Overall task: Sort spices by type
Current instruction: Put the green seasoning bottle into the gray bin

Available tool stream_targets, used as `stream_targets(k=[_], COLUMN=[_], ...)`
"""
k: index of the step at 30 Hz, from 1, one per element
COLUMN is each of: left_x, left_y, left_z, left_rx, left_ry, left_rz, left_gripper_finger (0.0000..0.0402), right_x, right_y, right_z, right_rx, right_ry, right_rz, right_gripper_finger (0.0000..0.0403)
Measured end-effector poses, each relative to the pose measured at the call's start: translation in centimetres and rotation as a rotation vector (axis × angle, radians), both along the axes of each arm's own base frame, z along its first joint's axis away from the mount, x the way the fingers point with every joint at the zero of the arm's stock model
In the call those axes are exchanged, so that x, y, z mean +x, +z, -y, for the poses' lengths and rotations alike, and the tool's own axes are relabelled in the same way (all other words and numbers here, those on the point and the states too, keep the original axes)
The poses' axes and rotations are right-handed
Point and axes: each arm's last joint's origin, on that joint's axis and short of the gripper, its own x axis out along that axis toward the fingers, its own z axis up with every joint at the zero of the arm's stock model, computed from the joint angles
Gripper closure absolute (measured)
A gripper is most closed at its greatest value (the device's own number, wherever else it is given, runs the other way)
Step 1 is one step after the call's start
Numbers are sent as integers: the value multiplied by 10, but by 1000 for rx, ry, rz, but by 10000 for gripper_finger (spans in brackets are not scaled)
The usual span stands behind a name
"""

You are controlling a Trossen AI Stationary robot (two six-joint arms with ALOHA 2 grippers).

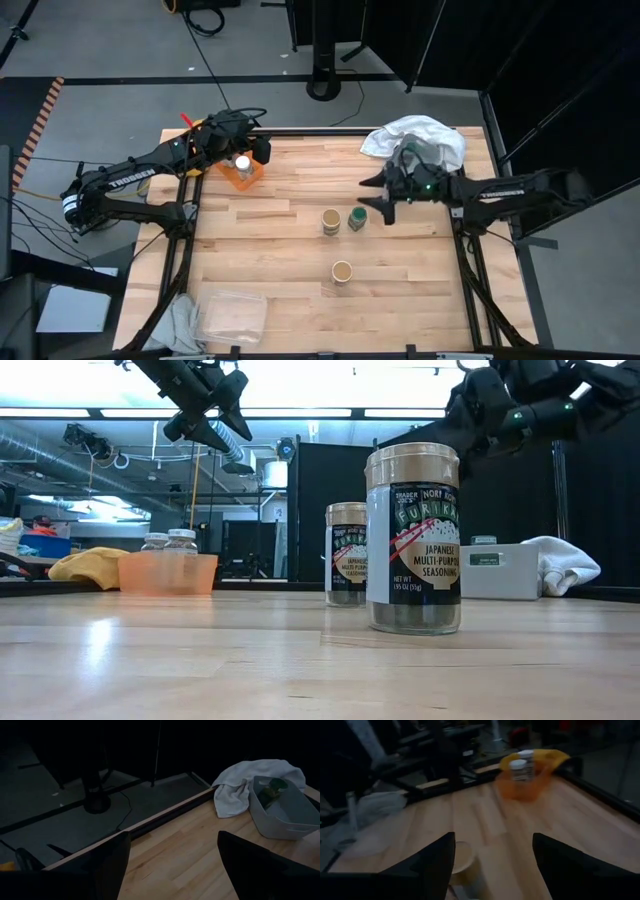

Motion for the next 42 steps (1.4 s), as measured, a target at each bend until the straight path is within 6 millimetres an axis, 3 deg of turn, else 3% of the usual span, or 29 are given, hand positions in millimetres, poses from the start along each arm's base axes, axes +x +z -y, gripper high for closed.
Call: stream_targets(k=[11, 21, 37, 42], left_x=[-1, 0, 0, 0], left_y=[-10, -15, -15, -15], left_z=[0, 0, 0, 0], left_rx=[-20, -28, -27, -25], left_ry=[2, 6, 5, 3], left_rz=[-33, -35, -38, -40], left_gripper_finger=[96, 96, 96, 96], right_x=[16, 25, 34, 35], right_y=[-18, -43, -85, -94], right_z=[-26, -36, -38, -38], right_rx=[-164, -136, -131, -91], right_ry=[11, 19, -13, -39], right_rz=[-81, -191, -375, -409], right_gripper_finger=[99, 54, 54, 80])
